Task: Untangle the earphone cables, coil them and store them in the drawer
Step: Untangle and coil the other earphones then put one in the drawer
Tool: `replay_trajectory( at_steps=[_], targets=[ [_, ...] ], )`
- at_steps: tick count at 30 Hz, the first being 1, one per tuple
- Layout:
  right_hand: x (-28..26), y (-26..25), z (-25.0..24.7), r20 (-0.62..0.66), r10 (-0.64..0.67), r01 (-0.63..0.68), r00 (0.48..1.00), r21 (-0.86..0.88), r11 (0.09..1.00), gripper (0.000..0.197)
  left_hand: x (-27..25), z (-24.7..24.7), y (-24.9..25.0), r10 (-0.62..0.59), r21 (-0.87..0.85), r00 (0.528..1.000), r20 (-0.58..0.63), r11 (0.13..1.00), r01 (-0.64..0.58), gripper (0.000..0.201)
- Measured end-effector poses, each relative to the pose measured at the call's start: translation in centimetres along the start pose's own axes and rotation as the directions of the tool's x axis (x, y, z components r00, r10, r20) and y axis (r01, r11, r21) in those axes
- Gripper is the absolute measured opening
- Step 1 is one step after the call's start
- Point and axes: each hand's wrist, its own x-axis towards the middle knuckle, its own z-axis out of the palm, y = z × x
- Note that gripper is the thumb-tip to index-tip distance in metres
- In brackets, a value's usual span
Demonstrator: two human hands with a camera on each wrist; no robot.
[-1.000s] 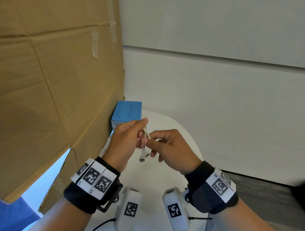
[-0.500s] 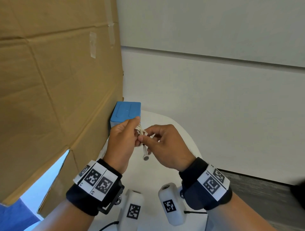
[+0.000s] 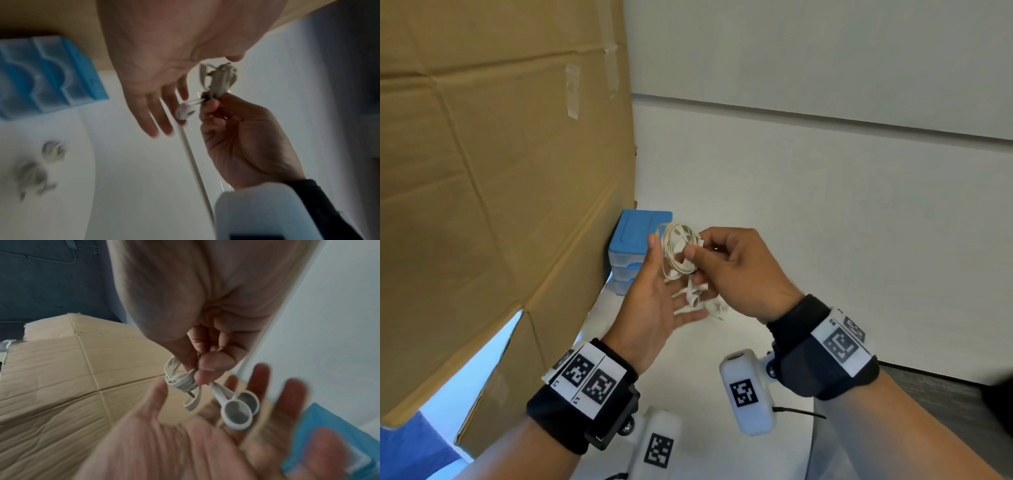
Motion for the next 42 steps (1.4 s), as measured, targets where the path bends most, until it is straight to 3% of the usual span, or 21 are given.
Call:
replay_trajectory(
  at_steps=[2, 5, 8, 12, 14, 16, 20, 25, 29, 33, 37, 42],
  targets=[
    [0.1, -0.2, -0.4, -0.014, -0.002, 0.002, 1.000, 0.026, 1.000, 0.020, -0.1, -0.1, -0.4, -0.120, -0.081, 0.991, 0.055, 0.989, 0.124, 0.069],
    [0.2, -0.6, -1.3, -0.049, -0.037, 0.036, 0.998, -0.019, 0.999, 0.022, -0.1, -0.2, -0.7, -0.192, -0.164, 0.977, 0.088, 0.965, 0.205, 0.042],
    [0.2, -0.6, -2.1, -0.067, -0.038, 0.035, 0.997, -0.047, 0.998, 0.024, -0.1, -0.7, -0.8, -0.185, -0.262, 0.974, 0.130, 0.941, 0.214, 0.026],
    [0.3, -0.4, -2.8, -0.072, -0.004, 0.001, 0.997, -0.041, 0.999, 0.023, -0.1, -1.2, -0.9, -0.149, -0.289, 0.972, 0.181, 0.937, 0.197, 0.051],
    [0.2, -0.5, -2.9, -0.058, 0.002, -0.003, 0.998, -0.023, 1.000, 0.021, 0.1, -1.1, -0.9, -0.131, -0.284, 0.981, 0.141, 0.944, 0.167, 0.033],
    [0.1, -0.6, -3.0, -0.020, -0.023, 0.023, 1.000, -0.010, 1.000, 0.018, 0.1, -1.0, -0.8, -0.121, -0.281, 0.987, 0.105, 0.949, 0.146, 0.018],
    [-0.4, -0.8, -3.4, 0.185, -0.107, 0.124, 0.977, -0.084, 0.989, 0.011, 0.2, -1.3, -0.6, -0.134, -0.293, 0.989, 0.067, 0.945, 0.148, 0.016],
    [-0.8, -0.8, -3.9, 0.377, -0.043, 0.149, 0.925, -0.256, 0.955, 0.014, 0.3, -1.8, -0.6, -0.168, -0.187, 0.980, 0.107, 0.965, 0.185, 0.010],
    [-0.7, -0.7, -3.7, 0.371, 0.061, 0.130, 0.926, -0.468, 0.874, 0.016, 0.3, -1.5, -1.0, -0.134, -0.051, 0.988, 0.083, 0.989, 0.138, 0.009],
    [-0.4, -0.3, -3.3, 0.296, 0.099, 0.133, 0.950, -0.672, 0.729, 0.022, 0.7, -1.2, -1.6, -0.173, -0.058, 0.984, -0.040, 0.984, 0.170, 0.026],
    [-0.7, -0.1, -2.7, 0.252, 0.125, 0.117, 0.960, -0.760, 0.639, 0.023, 0.7, -1.6, -1.2, -0.252, -0.110, 0.967, -0.017, 0.962, 0.249, 0.071],
    [-1.0, 0.1, -2.5, 0.240, 0.120, 0.110, 0.963, -0.762, 0.638, 0.020, 0.6, -1.5, -1.7, -0.089, 0.203, 0.996, -0.005, 0.975, 0.089, 0.038]
  ],
)
